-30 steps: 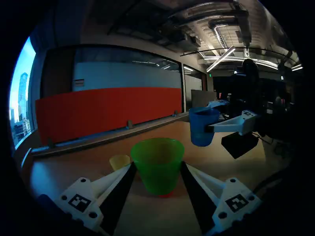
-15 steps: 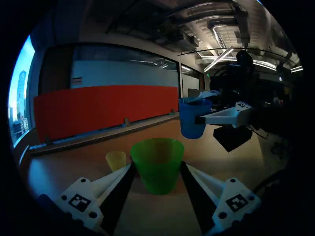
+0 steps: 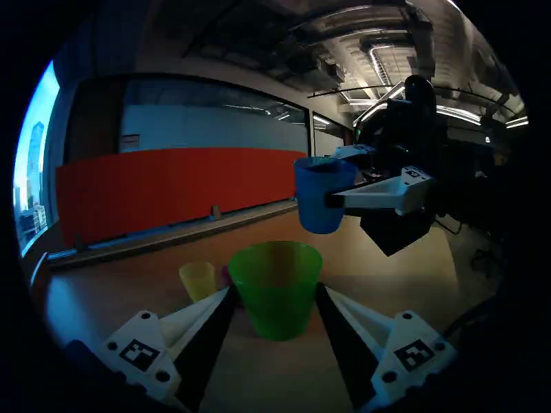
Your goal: Pour water
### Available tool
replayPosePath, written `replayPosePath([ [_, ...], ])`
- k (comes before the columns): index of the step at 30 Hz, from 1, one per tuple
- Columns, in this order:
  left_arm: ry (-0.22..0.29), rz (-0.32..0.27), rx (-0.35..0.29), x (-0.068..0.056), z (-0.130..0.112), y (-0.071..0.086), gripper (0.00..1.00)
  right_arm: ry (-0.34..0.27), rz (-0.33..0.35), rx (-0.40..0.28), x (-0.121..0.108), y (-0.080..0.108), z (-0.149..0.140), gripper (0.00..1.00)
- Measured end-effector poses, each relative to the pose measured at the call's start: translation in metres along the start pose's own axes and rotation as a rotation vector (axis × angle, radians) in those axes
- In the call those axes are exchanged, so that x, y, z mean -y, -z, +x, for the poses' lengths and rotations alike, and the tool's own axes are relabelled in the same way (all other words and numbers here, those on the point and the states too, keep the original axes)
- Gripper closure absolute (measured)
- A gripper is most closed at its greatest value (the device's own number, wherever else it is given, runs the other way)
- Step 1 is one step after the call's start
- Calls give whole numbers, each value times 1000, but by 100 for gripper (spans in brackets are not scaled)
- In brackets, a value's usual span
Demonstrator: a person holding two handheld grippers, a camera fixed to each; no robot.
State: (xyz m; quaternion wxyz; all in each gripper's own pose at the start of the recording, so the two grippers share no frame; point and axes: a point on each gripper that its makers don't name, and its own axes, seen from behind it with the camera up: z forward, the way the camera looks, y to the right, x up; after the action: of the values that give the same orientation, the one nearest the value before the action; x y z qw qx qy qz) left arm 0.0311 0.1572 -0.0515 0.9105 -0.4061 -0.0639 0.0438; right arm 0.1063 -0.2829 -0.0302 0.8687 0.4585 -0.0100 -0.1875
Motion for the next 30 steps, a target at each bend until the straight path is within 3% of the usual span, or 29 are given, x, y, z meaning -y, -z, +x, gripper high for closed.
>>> replayPosePath([
  [30, -12, -28, -11, -10, -1, -3, 19, 116, 33, 19, -5, -23, 6, 11],
])
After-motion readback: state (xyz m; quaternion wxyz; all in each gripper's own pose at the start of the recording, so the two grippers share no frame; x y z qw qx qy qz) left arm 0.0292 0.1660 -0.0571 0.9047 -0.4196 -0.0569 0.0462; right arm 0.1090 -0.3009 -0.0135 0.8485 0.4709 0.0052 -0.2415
